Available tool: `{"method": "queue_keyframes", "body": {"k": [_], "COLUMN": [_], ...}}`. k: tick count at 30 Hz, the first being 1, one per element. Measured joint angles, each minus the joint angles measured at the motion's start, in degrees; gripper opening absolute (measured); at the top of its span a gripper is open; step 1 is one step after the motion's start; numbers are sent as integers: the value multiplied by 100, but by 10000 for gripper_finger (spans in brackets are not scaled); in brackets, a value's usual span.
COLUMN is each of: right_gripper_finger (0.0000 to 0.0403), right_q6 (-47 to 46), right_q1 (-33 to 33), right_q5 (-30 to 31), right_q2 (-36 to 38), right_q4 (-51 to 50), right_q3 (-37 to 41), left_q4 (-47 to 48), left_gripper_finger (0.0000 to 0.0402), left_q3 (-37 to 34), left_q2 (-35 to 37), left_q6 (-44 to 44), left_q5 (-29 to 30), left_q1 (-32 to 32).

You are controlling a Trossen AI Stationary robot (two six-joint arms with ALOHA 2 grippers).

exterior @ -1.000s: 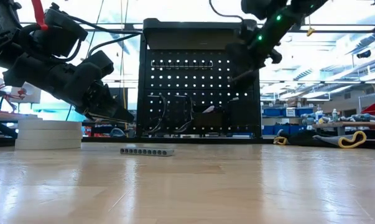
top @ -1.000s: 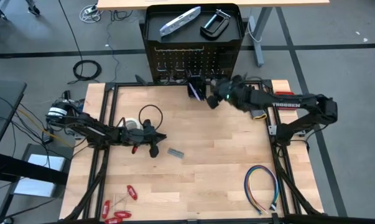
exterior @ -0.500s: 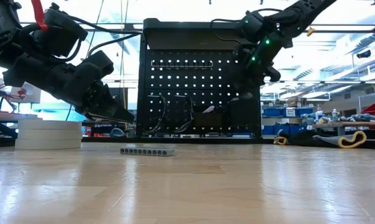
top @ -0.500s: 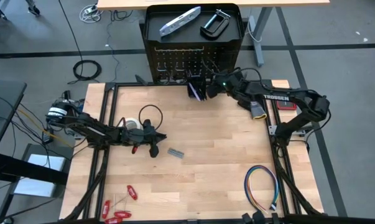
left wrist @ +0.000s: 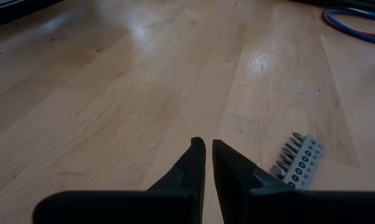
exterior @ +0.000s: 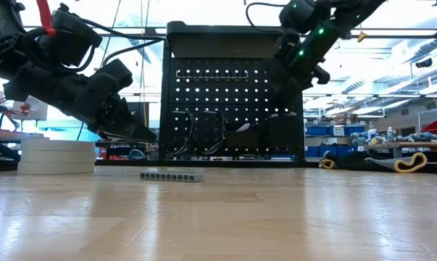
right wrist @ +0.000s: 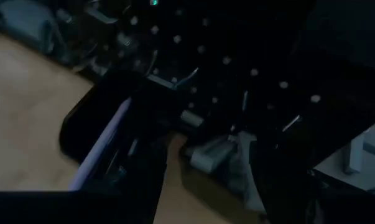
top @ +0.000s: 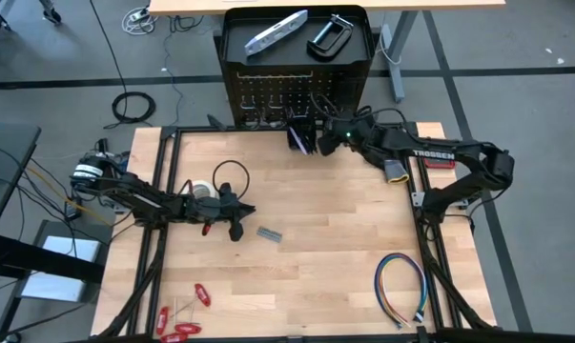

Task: Hang tools onto peg board
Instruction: Put the gray screwdriver bit set into the right black bin on the peg board

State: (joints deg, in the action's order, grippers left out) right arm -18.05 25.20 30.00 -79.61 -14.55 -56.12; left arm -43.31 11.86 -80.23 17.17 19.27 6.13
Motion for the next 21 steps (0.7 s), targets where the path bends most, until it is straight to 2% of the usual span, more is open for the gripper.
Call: {"method": "queue_keyframes", "body": {"k": [4, 8, 11, 14, 17, 21], "right_gripper_finger": [230, 229, 229, 229, 233, 246], "right_q6": [-149, -156, -150, 51, 655, 665], "right_q1": [-445, -1395, -2300, -3151, -3824, -4236], "right_q5": [43, -235, -306, -292, -285, 21], "right_q2": [172, 102, -186, -783, -1749, -3085], "right_q4": [-524, -285, 671, 2269, 3777, 5288], "right_q3": [2, 243, 644, 1017, 1146, 860], "left_q4": [-2, -2, -1, -18, -87, -251], "left_gripper_finger": [35, 35, 35, 35, 35, 35], "left_q3": [0, 0, 0, 0, 0, 4], "left_q2": [0, 0, 0, 0, 0, 0], "left_q6": [2, 2, -4, -4, -1, 2], "left_q5": [0, -1, -2, -2, -2, -4], "left_q1": [0, 0, -1, 0, -2, -1]}}
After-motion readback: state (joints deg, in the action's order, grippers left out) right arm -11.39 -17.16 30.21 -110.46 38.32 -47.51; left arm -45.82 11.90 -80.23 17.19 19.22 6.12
